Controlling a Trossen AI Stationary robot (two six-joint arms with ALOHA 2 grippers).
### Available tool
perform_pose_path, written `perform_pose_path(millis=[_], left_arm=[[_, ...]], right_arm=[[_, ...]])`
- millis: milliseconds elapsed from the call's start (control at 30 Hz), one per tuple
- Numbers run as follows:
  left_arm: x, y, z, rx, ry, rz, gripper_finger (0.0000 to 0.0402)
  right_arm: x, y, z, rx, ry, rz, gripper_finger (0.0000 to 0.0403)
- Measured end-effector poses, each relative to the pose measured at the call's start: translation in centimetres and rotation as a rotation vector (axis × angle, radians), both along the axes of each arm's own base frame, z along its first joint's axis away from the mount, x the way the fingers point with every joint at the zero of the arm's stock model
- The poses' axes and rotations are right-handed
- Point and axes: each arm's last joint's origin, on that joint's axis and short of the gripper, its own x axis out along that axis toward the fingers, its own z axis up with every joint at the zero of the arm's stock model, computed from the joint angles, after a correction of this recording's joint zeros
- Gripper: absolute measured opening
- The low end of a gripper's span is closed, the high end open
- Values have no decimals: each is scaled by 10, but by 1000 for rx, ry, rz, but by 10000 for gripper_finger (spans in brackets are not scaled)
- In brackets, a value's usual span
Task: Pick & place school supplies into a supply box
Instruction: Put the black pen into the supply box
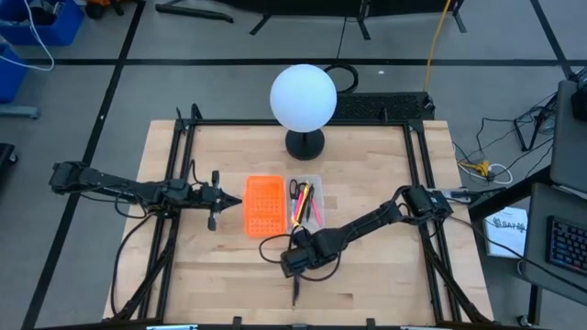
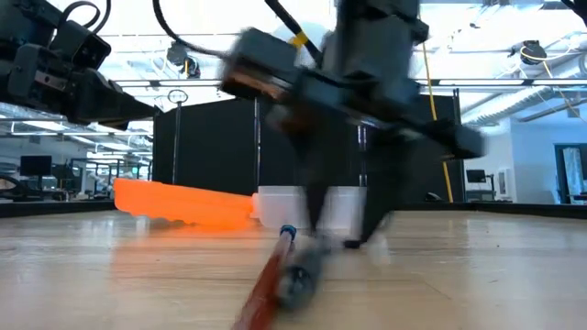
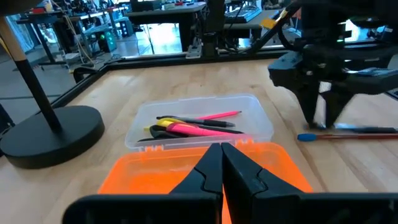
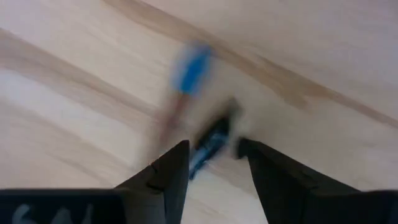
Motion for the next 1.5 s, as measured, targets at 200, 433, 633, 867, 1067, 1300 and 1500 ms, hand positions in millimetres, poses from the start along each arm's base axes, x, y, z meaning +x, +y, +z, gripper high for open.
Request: perform_pose_path(millis=[200,433,633,867,1067,1300,1500], left_arm=[[0,0,0,1,4,0,8],[0,0,0,1,5,0,8],[0,0,-1,1,9,0,8],[0,0,-1,2,11,0,8],[0,0,-2,2,19,0,8],[0,0,-3,3,28,0,8],[-1,0,-4,4,38,0,8]], right_arm=[[-15,0,-1,34,163,26,136],[-18,2,-2,20,184,84,120],[-16,2,1,-11,133,153,127],[-19,9,9,-26,88,197,157],[-22,17,16,-23,65,178,192],[-32,39,27,58,36,121,207],[-35,64,34,109,-60,49,202]])
